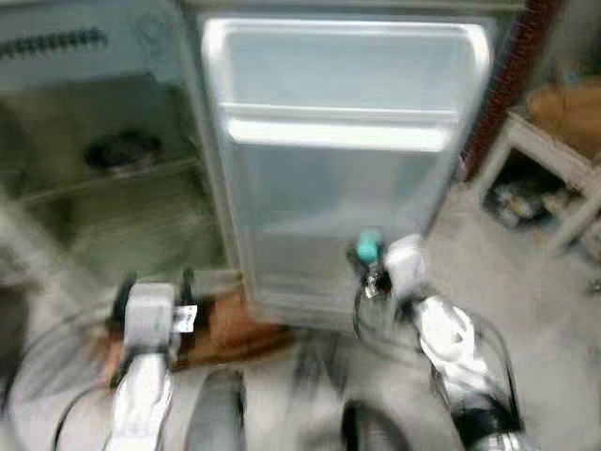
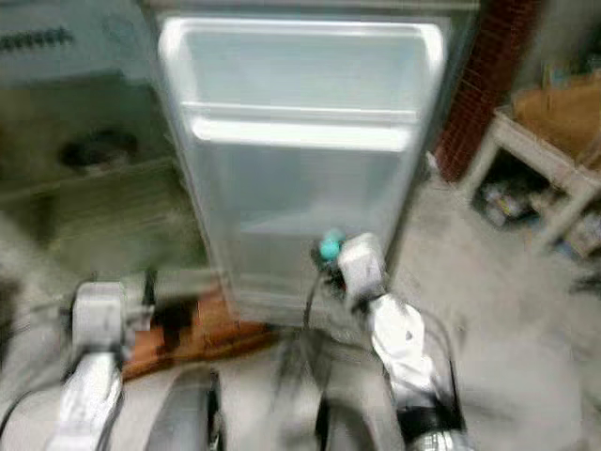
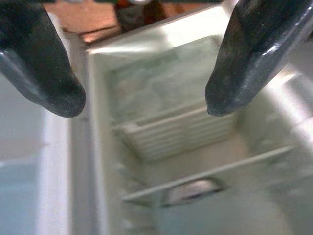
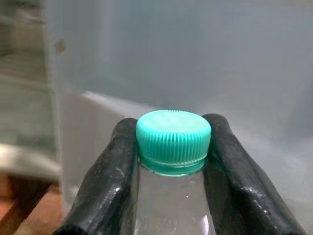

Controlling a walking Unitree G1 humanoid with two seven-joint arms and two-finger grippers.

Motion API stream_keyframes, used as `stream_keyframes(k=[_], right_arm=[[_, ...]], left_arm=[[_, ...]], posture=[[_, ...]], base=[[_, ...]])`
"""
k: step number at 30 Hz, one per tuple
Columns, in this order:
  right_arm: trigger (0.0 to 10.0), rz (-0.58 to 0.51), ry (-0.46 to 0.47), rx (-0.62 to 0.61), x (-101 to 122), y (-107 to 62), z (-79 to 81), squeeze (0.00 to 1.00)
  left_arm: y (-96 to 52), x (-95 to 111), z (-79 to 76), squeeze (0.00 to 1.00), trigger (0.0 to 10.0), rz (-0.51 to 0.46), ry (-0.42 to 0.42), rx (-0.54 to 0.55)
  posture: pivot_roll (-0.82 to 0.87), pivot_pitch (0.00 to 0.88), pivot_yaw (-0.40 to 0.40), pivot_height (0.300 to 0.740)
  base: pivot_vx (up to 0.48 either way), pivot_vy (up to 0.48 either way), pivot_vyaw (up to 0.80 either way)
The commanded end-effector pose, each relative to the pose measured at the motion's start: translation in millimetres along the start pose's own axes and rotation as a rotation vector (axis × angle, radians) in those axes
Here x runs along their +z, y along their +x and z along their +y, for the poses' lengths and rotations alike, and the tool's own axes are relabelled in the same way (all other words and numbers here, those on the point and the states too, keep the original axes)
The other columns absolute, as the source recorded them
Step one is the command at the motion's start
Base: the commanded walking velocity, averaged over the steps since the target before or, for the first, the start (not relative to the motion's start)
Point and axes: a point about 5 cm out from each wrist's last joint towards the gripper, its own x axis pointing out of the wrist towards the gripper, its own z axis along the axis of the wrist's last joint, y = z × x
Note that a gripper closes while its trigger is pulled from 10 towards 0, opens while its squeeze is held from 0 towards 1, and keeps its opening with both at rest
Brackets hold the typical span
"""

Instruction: Restocking fridge

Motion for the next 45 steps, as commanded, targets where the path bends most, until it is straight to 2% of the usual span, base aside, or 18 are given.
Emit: stream_keyframes(k=[1,10,26,30,41,45], right_arm=[[10.0,-0.021,-0.003,0.004,2.7,1.3,2.8,0.0],[10.0,-0.03,-0.024,-0.017,4.8,3.3,-1.1,0.0],[10.0,-0.038,-0.044,-0.021,5.7,3.8,-2.1,0.0],[10.0,-0.04,-0.045,-0.019,5.8,4.5,-1.0,0.0],[10.0,-0.043,-0.044,-0.009,6.1,5.4,-0.2,0.0],[10.0,-0.051,-0.066,0.013,7.2,5.3,1.5,0.0]], left_arm=[[-7.3,-11.6,0.0,0.0,10.0,0.057,0.007,-0.01],[-6.2,-9.1,-2.5,0.0,10.0,0.037,0.015,-0.033],[-6.4,-9.1,-7.6,0.0,10.0,0.033,0.015,-0.056],[-6.6,-9.5,-8.2,0.0,10.0,0.035,0.014,-0.055],[-5.5,-9.5,-9.7,0.0,10.0,0.035,0.012,-0.056],[-5.1,-9.4,-9.9,0.0,10.0,0.034,0.012,-0.058]], posture=[[0.01,0.053,0.003,0.646],[0.01,0.056,0.01,0.646],[0.0,0.061,0.011,0.646],[0.0,0.061,0.009,0.646],[0.0,0.062,0.008,0.646],[0.0,0.061,0.008,0.646]], base=[[0.0,0.0,0.0],[0.057,0.0,0.0],[0.419,0.0,0.0],[0.306,-0.278,0.0],[0.0,0.0,0.0],[0.0,-0.334,0.0]])
